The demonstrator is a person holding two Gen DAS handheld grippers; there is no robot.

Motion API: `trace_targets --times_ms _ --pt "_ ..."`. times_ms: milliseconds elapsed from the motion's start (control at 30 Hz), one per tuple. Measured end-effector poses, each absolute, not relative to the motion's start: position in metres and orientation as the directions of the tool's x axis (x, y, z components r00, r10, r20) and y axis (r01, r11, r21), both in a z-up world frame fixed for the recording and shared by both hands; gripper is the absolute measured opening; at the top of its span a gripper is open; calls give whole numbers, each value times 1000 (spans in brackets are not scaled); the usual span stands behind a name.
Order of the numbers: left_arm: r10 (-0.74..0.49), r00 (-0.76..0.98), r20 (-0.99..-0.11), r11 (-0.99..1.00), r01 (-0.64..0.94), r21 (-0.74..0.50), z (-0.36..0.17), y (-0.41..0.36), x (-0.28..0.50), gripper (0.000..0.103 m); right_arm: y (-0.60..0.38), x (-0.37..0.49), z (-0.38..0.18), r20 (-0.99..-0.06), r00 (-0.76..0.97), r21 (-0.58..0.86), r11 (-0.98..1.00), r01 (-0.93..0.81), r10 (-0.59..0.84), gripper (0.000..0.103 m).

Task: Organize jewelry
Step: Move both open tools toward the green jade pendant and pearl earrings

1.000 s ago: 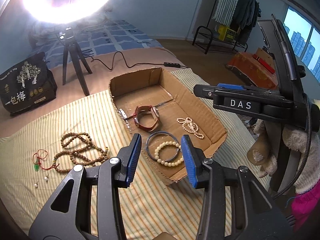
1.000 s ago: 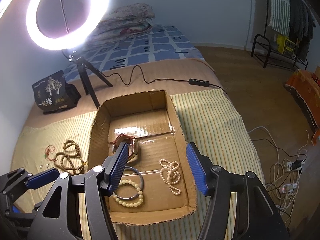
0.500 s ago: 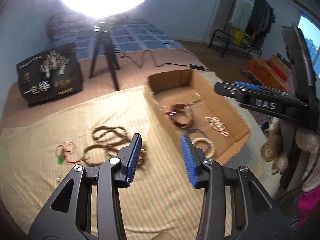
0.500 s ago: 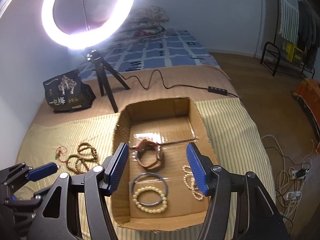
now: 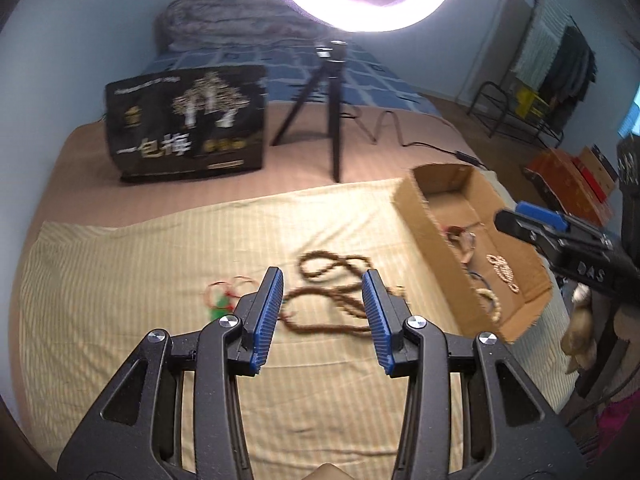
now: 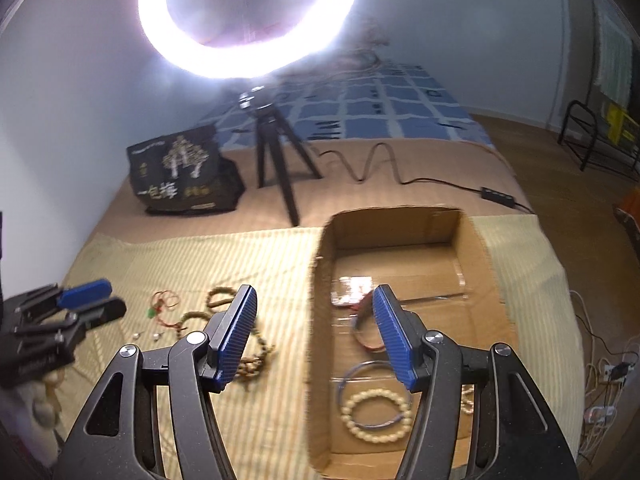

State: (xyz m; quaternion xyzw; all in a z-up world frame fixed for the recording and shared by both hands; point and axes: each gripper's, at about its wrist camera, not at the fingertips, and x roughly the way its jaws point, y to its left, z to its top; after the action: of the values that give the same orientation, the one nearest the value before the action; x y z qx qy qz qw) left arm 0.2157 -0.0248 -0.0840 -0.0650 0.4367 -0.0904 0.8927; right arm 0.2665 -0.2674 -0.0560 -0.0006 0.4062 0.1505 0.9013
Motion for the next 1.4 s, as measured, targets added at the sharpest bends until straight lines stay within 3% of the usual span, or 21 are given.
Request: trace_targets --times_ms 333,767,967,1167,1400 --pt "-202 553 -809 972 9 -236 -107 35 234 41 -209 266 -77 -776 551 68 909 -410 307 60" --pt "-216 443 -870 969 -12 -246 -158 50 254 41 -153 271 -125 -861 394 58 831 -553 322 60" --pt "-243 399 -884 962 -17 -272 -175 51 262 36 -141 273 -148 -895 326 56 804 -592 303 61" --pt "-260 386 -885 959 -6 -284 -179 49 267 33 -132 271 -161 -906 272 81 764 -640 324 68" --pt "-250 366 -896 964 3 -267 -188 45 273 33 -124 265 -168 -911 331 -45 736 -676 248 71"
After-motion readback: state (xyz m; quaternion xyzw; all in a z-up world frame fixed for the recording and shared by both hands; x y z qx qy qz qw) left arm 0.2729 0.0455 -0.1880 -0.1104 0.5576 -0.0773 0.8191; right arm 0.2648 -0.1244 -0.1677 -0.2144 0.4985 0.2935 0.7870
